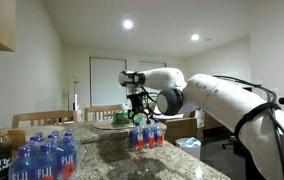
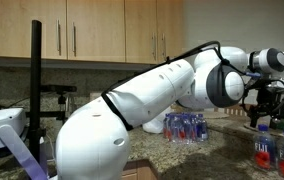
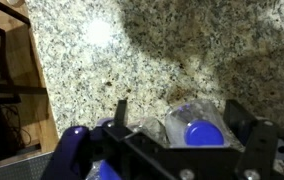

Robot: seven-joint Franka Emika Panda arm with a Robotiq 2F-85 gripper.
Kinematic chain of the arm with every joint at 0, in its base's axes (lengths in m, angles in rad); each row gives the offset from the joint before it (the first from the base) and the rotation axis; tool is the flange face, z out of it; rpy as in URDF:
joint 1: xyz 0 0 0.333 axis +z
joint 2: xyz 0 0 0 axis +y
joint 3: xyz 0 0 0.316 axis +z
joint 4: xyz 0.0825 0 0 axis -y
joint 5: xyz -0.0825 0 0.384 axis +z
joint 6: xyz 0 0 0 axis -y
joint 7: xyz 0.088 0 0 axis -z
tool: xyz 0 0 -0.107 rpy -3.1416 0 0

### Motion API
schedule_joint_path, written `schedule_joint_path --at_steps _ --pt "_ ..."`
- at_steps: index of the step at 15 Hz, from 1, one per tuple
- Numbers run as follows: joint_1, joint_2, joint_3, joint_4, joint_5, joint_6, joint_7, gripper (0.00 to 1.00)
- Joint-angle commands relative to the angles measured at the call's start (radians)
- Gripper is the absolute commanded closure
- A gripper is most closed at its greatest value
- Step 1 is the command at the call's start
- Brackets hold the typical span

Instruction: Move the water bottles to the left

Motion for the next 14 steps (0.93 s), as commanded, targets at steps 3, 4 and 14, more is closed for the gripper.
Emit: schedule_joint_path --at_steps 3,4,14 --pt "-0.014 -0.017 0.017 -0.023 0.022 0.042 -0.004 0.0" --pt "-0.018 -0.015 0.023 -0.021 0.025 0.054 -0.014 0.0" --pt "-0.047 -0.004 0.048 -0.02 0.014 0.182 -0.138 0.0"
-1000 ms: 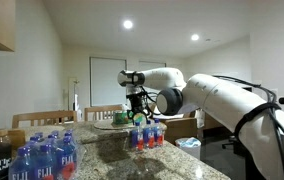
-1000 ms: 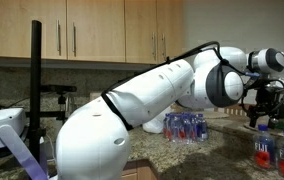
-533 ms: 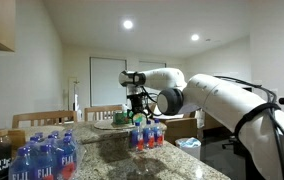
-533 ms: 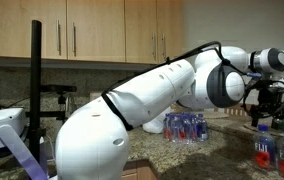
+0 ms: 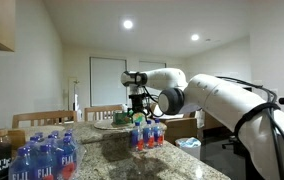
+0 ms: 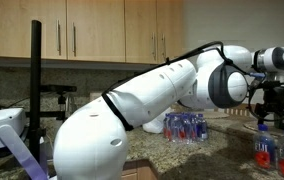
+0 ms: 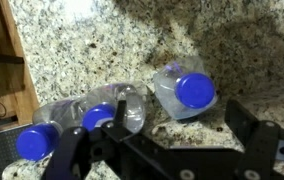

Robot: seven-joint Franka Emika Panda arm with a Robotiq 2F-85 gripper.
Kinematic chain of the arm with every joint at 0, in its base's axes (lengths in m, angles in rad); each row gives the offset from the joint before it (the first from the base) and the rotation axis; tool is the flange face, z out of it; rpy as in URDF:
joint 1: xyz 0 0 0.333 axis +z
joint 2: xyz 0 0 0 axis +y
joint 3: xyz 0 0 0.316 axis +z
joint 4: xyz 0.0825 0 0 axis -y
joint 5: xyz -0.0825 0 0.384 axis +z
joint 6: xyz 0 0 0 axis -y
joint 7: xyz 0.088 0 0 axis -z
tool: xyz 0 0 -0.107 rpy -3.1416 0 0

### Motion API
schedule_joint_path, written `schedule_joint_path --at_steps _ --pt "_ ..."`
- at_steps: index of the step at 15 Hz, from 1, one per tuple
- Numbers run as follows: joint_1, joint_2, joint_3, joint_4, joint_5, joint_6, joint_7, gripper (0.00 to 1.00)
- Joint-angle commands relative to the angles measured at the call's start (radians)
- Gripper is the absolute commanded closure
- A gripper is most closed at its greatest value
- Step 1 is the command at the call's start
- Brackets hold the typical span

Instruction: Move the water bottles to the left

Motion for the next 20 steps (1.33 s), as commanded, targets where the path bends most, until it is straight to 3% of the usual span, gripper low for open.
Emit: schedule_joint_path --at_steps 1,9,10,11,20 --pt "-0.017 -0.006 0.022 -0.023 0.014 0.029 -0.092 0.0" --pt "-0.009 -0.015 0.055 -0.033 0.012 -0.003 -0.211 0.0" --pt "-0.008 -0.017 0.058 -0.035 0.01 -0.011 -0.219 0.25" --pt "-0.008 -0.016 0.06 -0.036 0.008 -0.013 -0.226 0.26" --pt "0.002 -0.011 0.06 -0.037 0.001 -0.002 -0.239 0.85"
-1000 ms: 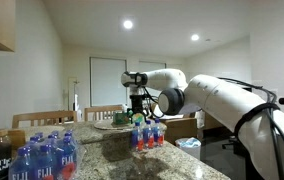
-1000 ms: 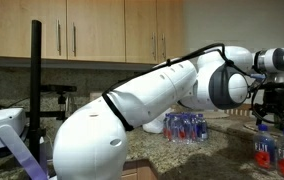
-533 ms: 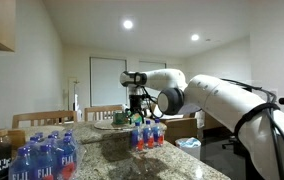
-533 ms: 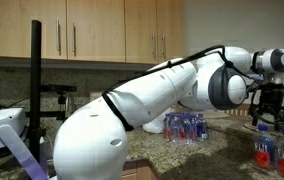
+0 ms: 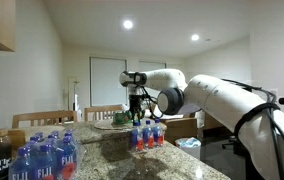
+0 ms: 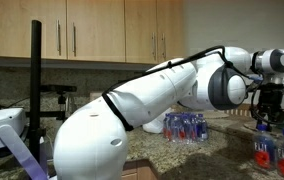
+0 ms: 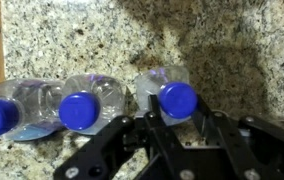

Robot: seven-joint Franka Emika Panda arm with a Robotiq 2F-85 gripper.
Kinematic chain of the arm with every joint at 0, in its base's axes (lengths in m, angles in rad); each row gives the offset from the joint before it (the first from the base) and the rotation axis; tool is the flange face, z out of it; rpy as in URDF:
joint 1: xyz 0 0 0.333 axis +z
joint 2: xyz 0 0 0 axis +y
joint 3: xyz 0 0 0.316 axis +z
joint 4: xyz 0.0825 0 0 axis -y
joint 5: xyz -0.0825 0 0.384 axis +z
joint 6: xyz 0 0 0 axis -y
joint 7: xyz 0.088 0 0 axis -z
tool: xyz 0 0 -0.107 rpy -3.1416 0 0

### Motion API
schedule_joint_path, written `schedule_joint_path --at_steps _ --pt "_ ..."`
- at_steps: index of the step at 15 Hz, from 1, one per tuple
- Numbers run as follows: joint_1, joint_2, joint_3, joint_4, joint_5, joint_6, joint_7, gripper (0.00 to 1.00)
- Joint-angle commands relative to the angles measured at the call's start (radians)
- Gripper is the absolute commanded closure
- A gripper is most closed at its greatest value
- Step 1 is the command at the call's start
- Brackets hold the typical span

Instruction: Move the water bottles to the left

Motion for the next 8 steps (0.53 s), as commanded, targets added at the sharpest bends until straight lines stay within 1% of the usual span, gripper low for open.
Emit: schedule_joint_path --at_steps 1,7,8 --pt "0.002 -0.018 0.006 -0.037 0.001 -0.002 -0.025 0.91" --pt "0.023 -0.021 0.004 -0.038 -0.002 -0.013 -0.013 0.91" --pt "0.046 -0.017 0.003 -0.043 -0.007 -0.004 -0.004 0.91"
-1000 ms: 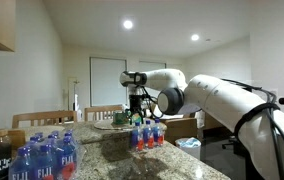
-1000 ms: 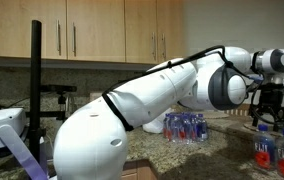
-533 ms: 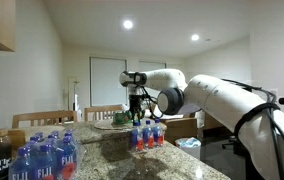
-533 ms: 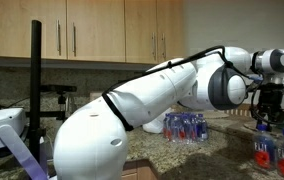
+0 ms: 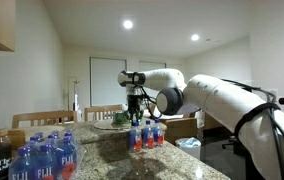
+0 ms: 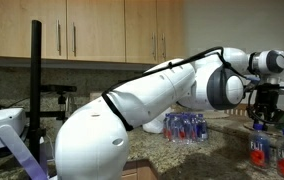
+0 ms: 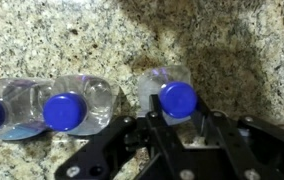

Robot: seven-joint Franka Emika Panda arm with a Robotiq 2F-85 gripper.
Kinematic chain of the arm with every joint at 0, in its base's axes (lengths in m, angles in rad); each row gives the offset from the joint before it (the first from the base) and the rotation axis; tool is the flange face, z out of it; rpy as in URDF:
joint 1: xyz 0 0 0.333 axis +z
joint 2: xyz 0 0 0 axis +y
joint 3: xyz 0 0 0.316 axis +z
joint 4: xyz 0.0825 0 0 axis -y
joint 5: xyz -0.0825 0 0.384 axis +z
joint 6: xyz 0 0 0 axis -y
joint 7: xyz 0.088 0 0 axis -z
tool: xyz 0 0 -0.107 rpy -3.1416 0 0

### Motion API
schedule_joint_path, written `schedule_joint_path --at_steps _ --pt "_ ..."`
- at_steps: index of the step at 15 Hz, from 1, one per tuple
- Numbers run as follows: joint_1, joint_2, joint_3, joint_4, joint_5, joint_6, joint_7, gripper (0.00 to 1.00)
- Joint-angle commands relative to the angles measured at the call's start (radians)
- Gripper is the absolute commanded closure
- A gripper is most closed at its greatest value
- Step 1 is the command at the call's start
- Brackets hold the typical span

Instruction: Move the water bottles to the left

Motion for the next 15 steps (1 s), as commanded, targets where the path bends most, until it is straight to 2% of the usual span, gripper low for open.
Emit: schedule_joint_path --at_steps 1,7,15 --pt "0.036 -0.017 0.003 -0.042 -0.008 -0.004 -0.004 0.91" --pt "0.118 -0.025 0.0 -0.031 -0.015 -0.036 -0.006 0.91" --pt "0.183 -0.071 -0.009 -0.001 -0.038 -0.171 -0.036 0.91"
